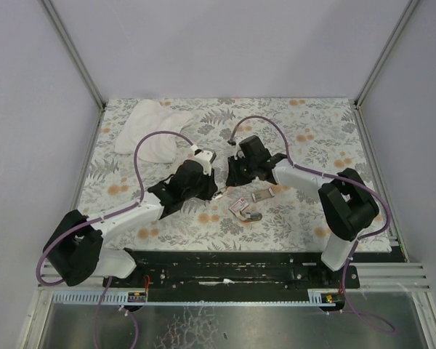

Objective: Load the staples into the stapler

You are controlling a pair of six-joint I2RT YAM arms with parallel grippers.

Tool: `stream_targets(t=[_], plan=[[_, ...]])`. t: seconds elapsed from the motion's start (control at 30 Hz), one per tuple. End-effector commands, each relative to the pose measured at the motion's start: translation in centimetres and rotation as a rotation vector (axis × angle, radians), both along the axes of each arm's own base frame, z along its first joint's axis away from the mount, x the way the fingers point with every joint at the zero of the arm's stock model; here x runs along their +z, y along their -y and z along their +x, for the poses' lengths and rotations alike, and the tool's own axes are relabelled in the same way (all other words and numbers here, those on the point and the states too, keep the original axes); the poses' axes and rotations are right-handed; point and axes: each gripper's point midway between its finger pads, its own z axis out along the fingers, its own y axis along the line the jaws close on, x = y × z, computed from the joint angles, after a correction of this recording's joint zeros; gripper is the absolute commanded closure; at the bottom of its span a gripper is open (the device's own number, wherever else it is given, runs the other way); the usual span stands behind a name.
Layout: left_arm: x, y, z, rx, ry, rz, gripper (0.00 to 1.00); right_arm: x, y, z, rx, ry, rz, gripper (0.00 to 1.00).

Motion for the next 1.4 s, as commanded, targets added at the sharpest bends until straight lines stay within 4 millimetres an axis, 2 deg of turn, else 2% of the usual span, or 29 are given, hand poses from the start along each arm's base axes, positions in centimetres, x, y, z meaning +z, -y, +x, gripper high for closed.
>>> stream_targets(t=[0.0,0.2,0.37,0.43,0.53,0.63,0.73,0.93,1.13,1.37], plan=[[0.2,-0.4,-0.9,-0.006,-0.008,-0.034,0.89,1.9,-2.1,-1.2,0.260,0.012,0.024,0.87],[-0.7,0.1,-1.9,-0.040,-0.025,-0.081,0.88,1.3,-3.0,-3.5,0.418,-0.074,0.072,0.87],[-2.4,-0.1,-2.2,-0.054,-0.027,-0.058,0.88,0.7,-2.7,-3.6,0.427,-0.070,0.051,0.85],[-3.0,-0.2,-2.1,-0.062,-0.022,-0.044,0.88,0.8,-2.6,-3.5,0.431,-0.061,0.046,0.77],[-3.3,0.0,-2.0,-0.080,-0.008,-0.046,0.88,1.1,-2.4,-3.2,0.421,-0.044,0.034,0.59],[-3.4,0.4,-2.0,-0.097,0.002,-0.055,0.88,1.7,-1.9,-2.7,0.382,-0.006,0.016,0.45],[-3.5,0.6,-1.8,-0.102,0.007,-0.055,0.88,3.0,-1.2,-2.0,0.321,0.047,0.009,0.39],[-4.6,1.0,-1.9,-0.152,0.010,-0.027,0.88,5.1,0.8,-1.3,0.189,0.114,0.039,0.36],[-5.2,1.1,-1.9,-0.168,0.006,-0.005,0.88,6.0,3.4,-1.2,0.091,0.140,0.076,0.36],[-5.3,1.2,-2.0,-0.182,0.006,-0.006,0.88,6.7,4.3,-1.4,0.065,0.144,0.095,0.36]])
